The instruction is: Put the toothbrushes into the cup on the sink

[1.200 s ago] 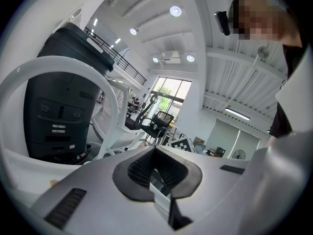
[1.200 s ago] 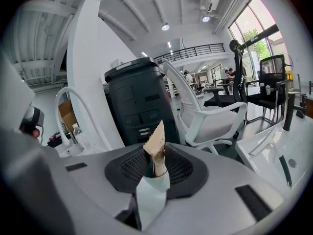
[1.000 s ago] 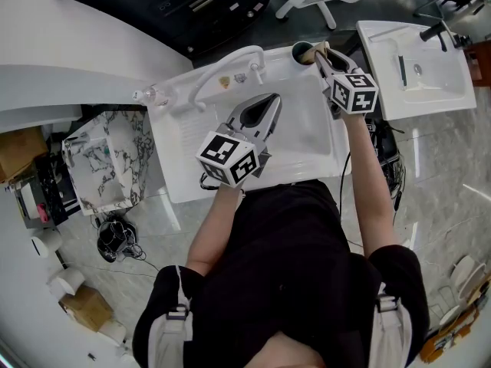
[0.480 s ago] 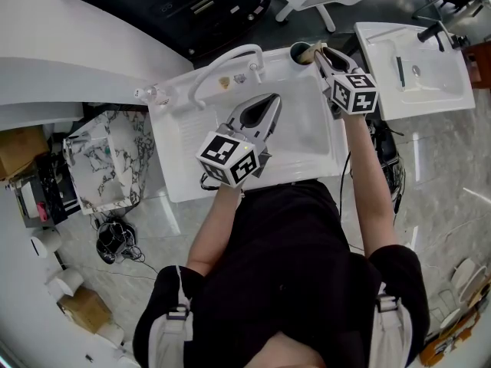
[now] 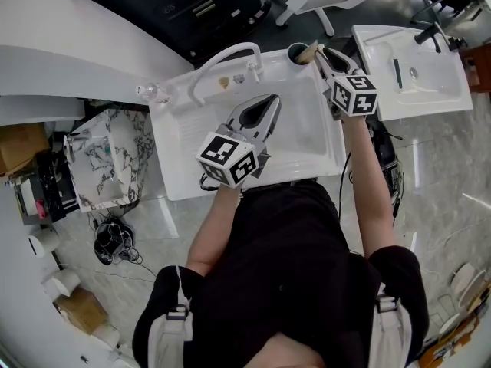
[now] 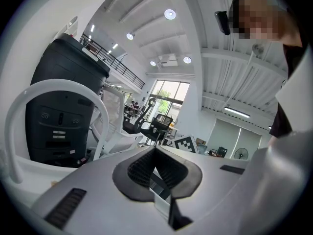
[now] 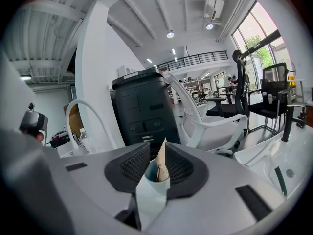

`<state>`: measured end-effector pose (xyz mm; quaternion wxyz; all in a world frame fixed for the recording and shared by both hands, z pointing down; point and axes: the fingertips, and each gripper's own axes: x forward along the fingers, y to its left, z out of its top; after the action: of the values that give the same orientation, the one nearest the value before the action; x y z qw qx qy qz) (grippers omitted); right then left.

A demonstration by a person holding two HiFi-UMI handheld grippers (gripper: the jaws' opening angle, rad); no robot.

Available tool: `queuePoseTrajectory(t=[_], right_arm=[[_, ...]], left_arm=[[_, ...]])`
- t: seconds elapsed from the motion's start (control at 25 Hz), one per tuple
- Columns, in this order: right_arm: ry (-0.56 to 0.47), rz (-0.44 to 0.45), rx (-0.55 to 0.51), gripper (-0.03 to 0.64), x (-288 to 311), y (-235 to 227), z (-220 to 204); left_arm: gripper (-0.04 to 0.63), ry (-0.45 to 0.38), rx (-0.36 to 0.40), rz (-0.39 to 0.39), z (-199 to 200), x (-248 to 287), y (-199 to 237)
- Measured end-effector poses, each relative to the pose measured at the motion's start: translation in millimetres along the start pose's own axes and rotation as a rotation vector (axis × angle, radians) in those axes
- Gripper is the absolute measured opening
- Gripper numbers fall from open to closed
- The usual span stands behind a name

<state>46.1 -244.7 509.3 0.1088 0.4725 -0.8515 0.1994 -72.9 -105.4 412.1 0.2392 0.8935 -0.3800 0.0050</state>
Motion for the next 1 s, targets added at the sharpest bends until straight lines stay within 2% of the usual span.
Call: queuePoseTrajectory(t=[0.56,1.0], right_arm=[[-0.036,0.055,-0.036,0.091,-35.9,17.6,10.2],[-0.080,0.135,-0.056,0.087,-82.9,41.4,19.0]], left_arm=[[0.008,-0.028,0.021,0.018,-0.6,-5.3,-29.8],[0.008,-0.046,0.029,0.028,-4.5,-2.3,-55.8]])
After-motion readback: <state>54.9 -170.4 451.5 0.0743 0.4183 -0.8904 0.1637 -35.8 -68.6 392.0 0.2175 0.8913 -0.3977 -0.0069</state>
